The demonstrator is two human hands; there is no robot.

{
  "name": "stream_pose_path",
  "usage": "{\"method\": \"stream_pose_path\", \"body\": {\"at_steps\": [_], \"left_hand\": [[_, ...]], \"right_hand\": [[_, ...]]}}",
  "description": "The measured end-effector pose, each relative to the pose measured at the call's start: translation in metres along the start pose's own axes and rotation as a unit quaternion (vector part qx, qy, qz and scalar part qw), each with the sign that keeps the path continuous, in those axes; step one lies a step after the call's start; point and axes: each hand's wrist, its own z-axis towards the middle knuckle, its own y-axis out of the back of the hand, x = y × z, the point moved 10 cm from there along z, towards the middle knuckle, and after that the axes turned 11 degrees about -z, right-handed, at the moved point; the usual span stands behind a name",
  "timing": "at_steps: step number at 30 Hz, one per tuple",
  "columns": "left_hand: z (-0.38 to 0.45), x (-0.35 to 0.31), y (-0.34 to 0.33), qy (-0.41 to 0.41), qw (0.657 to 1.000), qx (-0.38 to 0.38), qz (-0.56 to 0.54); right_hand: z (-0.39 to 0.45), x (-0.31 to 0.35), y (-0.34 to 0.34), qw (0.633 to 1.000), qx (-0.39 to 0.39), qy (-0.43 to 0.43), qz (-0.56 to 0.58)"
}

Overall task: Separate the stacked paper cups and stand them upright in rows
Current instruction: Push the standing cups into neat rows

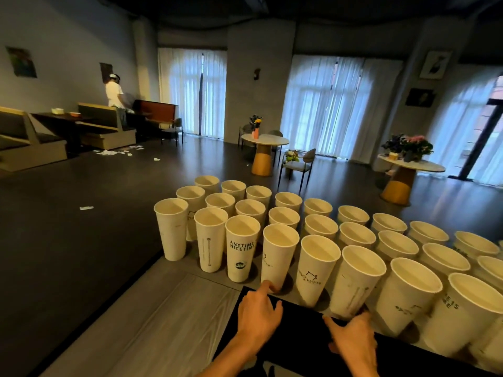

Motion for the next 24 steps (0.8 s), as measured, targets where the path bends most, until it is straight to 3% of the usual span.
{"method": "stream_pose_path", "body": {"at_steps": [6, 12, 24], "left_hand": [[0.005, 0.010, 0.057, -0.031, 0.997, -0.027, -0.069], [0.015, 0.060, 0.122, 0.030, 0.989, -0.083, -0.122], [0.048, 0.101, 0.163, 0.076, 0.991, -0.045, -0.102]], "right_hand": [[-0.053, 0.016, 0.033, 0.999, -0.049, -0.024, 0.007], [-0.078, 0.016, 0.030, 0.998, -0.057, -0.024, 0.021], [-0.071, 0.027, 0.020, 0.998, -0.052, 0.002, -0.034]]}}
